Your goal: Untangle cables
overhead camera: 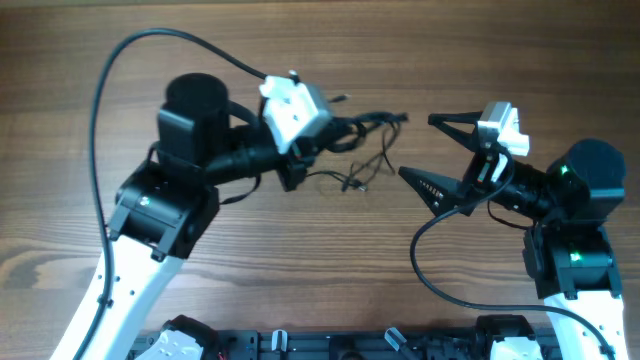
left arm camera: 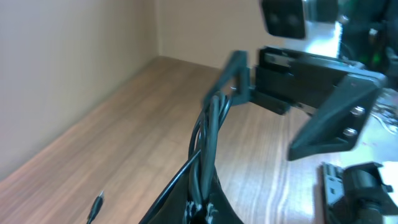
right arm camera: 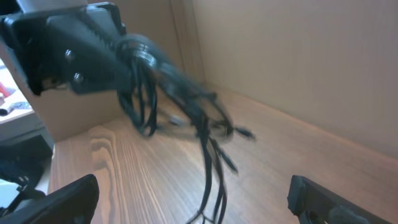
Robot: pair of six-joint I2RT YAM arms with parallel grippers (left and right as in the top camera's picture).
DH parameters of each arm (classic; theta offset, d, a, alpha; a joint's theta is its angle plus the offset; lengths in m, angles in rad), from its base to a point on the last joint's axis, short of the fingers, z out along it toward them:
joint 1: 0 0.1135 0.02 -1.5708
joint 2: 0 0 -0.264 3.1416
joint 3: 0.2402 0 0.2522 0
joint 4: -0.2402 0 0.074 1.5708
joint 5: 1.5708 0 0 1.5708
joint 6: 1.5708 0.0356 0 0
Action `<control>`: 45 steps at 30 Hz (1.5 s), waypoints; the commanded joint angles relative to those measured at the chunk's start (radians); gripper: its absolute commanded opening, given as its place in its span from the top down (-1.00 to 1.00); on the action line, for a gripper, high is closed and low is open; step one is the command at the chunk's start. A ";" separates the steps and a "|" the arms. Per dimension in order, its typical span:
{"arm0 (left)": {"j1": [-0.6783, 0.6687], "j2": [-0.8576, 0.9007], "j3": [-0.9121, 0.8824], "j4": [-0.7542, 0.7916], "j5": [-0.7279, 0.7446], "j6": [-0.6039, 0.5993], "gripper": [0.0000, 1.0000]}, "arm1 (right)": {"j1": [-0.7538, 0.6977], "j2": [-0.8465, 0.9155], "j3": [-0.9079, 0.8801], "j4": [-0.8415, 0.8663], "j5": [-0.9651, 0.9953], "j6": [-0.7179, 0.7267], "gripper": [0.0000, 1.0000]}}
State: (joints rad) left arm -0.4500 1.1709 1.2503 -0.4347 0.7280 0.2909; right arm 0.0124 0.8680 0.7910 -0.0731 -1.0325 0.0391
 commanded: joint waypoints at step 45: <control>-0.096 0.086 0.010 0.192 -0.021 -0.767 -1.00 | 0.001 -0.013 0.002 0.257 0.034 0.467 0.91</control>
State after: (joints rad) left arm -0.5190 1.2606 1.2503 -0.2520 0.7452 -0.4698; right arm 0.0086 0.8635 0.7898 0.1661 -0.9649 0.4934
